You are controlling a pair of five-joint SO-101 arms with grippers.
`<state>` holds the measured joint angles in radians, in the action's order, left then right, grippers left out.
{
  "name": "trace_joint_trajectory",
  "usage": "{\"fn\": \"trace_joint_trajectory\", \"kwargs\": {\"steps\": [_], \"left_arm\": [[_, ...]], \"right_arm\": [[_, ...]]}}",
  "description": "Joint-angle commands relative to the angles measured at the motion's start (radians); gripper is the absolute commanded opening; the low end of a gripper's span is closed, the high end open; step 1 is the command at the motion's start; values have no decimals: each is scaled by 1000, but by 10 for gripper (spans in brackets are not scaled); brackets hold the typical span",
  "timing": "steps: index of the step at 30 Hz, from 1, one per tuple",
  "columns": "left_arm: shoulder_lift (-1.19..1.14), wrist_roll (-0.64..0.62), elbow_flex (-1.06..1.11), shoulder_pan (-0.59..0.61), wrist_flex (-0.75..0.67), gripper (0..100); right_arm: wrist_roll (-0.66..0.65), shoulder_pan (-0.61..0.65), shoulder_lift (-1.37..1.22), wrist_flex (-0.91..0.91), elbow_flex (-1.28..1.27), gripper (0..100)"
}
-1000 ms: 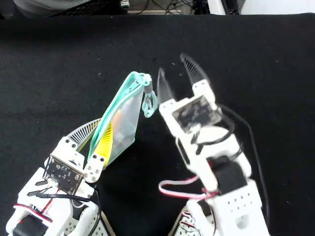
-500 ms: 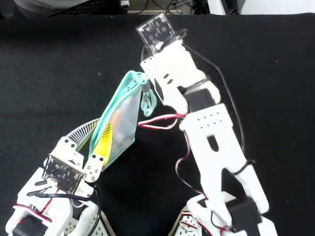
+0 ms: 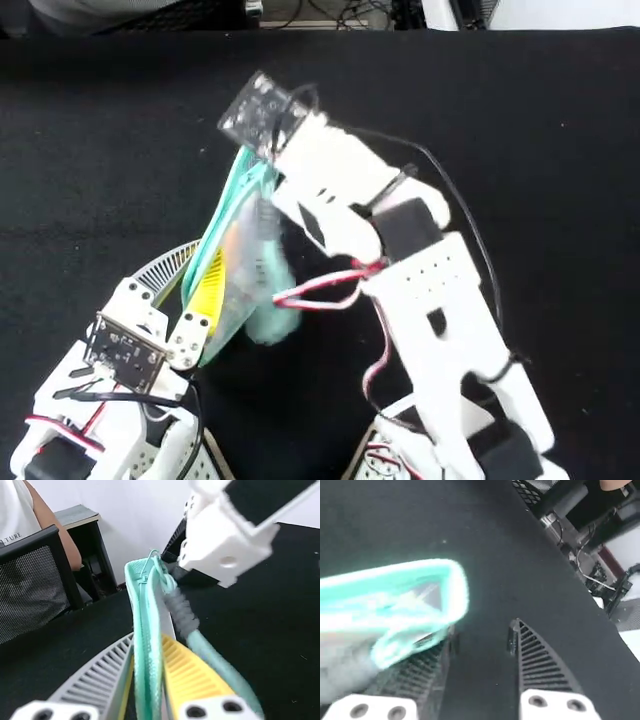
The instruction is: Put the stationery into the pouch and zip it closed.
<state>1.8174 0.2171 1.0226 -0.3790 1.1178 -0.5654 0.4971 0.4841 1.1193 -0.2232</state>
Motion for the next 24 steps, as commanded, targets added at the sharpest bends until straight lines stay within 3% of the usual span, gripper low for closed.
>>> {"fn": "trace_joint_trajectory", "kwargs": {"steps": [1, 12, 20, 24], "left_arm": [[-3, 8, 1, 1, 3, 32], [-3, 8, 1, 1, 3, 32], [-3, 8, 1, 1, 3, 32], [-3, 8, 1, 1, 3, 32]], "right_arm": [[-12, 66, 102, 29, -15, 180], [-3, 9, 289, -153, -173, 180], [233, -37, 377, -166, -177, 182], [259, 11, 367, -138, -177, 183]]}}
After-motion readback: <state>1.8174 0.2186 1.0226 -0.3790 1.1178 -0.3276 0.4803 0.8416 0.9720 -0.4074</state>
